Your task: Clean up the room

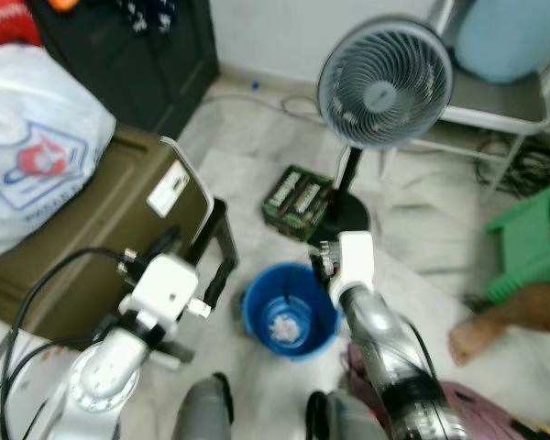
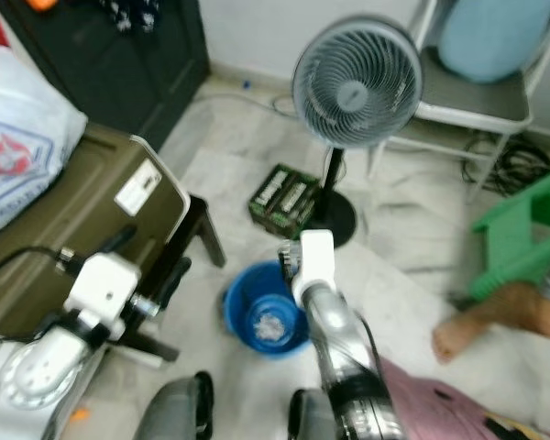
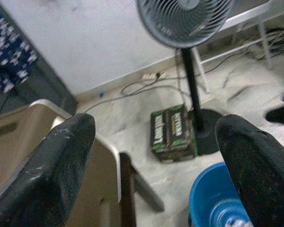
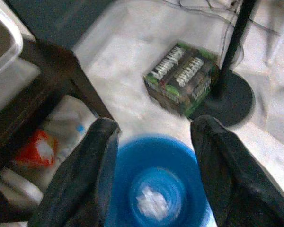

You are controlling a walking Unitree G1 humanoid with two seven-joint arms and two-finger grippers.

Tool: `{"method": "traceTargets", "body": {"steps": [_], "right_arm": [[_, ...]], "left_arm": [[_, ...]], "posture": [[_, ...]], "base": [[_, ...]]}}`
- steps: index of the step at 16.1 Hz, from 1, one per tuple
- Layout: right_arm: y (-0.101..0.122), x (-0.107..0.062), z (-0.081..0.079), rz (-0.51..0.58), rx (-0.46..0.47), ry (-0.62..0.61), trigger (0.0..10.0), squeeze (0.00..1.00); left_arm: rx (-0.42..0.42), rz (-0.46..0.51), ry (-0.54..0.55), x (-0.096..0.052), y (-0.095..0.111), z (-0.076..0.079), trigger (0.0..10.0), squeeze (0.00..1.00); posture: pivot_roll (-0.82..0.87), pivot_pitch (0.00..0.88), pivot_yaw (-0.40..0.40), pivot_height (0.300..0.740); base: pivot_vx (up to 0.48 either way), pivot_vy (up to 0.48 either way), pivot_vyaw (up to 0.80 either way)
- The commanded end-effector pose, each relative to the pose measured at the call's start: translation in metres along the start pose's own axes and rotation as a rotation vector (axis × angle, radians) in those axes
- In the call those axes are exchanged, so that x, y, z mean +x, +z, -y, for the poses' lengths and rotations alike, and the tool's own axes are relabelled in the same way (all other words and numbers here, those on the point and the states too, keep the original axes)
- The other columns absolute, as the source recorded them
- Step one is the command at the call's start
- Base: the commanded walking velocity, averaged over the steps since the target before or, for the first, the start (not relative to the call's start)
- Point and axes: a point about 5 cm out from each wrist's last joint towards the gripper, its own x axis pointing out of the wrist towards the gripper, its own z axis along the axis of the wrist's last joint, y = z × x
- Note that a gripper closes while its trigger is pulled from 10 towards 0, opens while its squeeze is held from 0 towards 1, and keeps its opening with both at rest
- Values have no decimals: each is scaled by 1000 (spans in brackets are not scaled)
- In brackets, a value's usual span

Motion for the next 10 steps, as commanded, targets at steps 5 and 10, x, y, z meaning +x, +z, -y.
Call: {"method": "traceTargets", "body": {"steps": [5, 10], "right_arm": [[20, -51, 32, 82, -147, 45, 10000, 1000], [14, -78, 33, 42, -120, 19, 10000, 1000]], "left_arm": [[-52, 25, 71, 26, -8, 2, 10000, 0], [-109, 71, 221, 44, -6, -9, 10000, 0]], "posture": [[12, 16, 21, 740], [-11, 0, 15, 740]], "base": [[0, 0, 0], [0, 0, 0]]}}
